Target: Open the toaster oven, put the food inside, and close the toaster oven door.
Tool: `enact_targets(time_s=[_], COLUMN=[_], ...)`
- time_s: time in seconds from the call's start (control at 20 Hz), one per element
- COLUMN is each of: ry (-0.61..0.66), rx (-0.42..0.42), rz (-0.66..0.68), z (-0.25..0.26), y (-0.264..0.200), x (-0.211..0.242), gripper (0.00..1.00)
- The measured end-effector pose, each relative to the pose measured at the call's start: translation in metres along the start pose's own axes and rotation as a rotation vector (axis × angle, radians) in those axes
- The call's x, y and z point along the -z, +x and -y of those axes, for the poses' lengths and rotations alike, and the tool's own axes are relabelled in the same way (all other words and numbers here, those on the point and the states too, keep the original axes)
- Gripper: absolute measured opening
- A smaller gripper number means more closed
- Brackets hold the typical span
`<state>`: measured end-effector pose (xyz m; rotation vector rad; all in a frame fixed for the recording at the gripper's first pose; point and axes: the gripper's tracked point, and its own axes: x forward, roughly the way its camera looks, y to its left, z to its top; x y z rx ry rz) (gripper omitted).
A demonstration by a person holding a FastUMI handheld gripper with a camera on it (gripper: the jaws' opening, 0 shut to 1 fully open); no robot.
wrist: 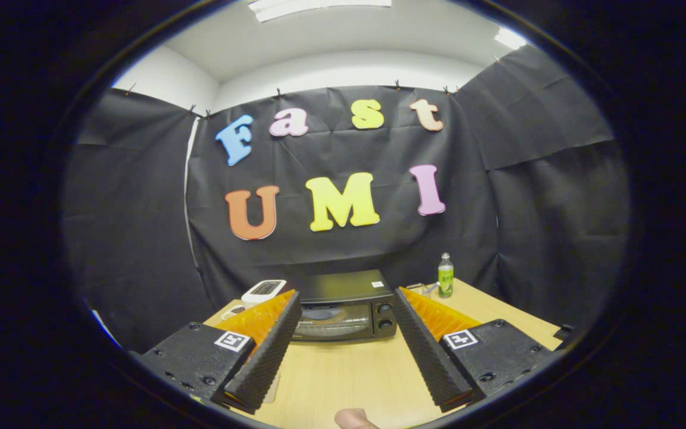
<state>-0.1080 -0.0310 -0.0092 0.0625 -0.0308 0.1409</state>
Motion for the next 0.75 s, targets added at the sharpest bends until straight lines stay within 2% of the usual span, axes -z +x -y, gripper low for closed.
enact_targets(time_s=[0.2, 0.55, 0.75], ry=[-0.045, -0.044, -0.052], rx=[0.000, -0.054, -0.052], rz=[0.046, 0.046, 0.032], z=[-0.009, -0.027, -0.026], y=[-0.012, -0.017, -0.014], x=[-0.016, -0.011, -0.005], gripper=[1.00, 1.00, 1.00])
